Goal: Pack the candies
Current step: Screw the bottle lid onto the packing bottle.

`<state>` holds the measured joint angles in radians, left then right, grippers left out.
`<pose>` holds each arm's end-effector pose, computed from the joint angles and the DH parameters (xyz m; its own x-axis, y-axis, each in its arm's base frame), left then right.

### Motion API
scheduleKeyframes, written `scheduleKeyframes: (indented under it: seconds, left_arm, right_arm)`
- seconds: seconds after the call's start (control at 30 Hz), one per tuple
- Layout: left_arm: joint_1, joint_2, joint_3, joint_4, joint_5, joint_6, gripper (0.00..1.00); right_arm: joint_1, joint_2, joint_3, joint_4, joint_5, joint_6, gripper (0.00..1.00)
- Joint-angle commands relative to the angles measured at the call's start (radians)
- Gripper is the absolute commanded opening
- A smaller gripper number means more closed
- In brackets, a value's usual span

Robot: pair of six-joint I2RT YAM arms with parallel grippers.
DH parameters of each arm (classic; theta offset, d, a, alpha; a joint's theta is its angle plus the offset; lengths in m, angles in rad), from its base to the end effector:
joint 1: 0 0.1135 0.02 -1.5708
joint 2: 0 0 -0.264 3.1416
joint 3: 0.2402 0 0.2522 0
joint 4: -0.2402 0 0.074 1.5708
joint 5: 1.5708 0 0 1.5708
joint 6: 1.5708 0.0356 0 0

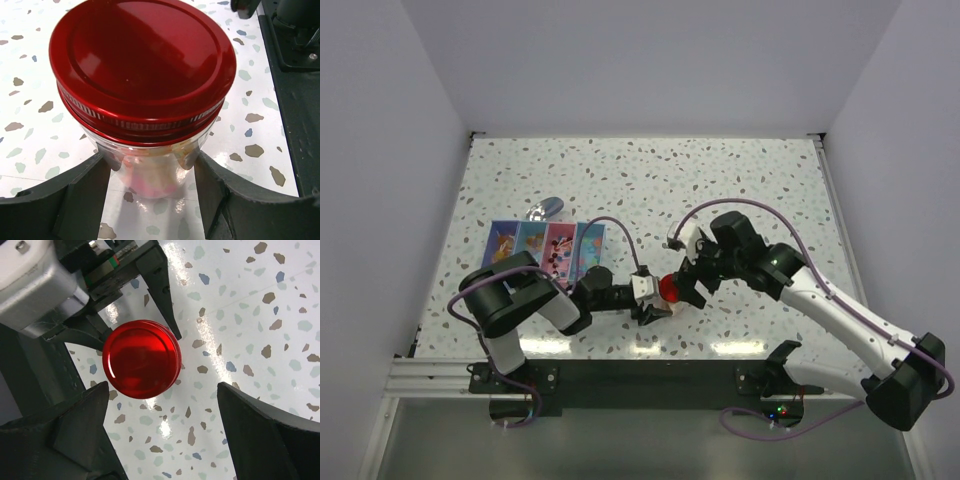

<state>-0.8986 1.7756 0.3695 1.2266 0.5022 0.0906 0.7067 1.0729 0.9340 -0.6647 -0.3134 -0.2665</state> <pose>0.1588 -0.2271 0.1214 -0.0220 0.1550 -0.9877 0.9868 0.1619 0.0034 0.1600 0.1510 0.2933 -0.3226 -0.6049 -0.7281 -0.8971 0.4408 0.0313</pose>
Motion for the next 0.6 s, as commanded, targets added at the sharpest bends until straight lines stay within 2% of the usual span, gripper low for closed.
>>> scheduleKeyframes:
  seconds: [0.0,0.57]
  left_arm:
    - [0.006,-0.024,0.039,-0.009,0.042,0.058,0.37]
    - [0.023,0.057,0.117,-0.124,0.079,0.008,0.37]
  right_arm:
    - [0.007,-0.019,-0.012,0.088,-0.073,-0.1,0.91]
    - [0.019,0.029,-0.083,0.142,-0.092,-0.175,0.91]
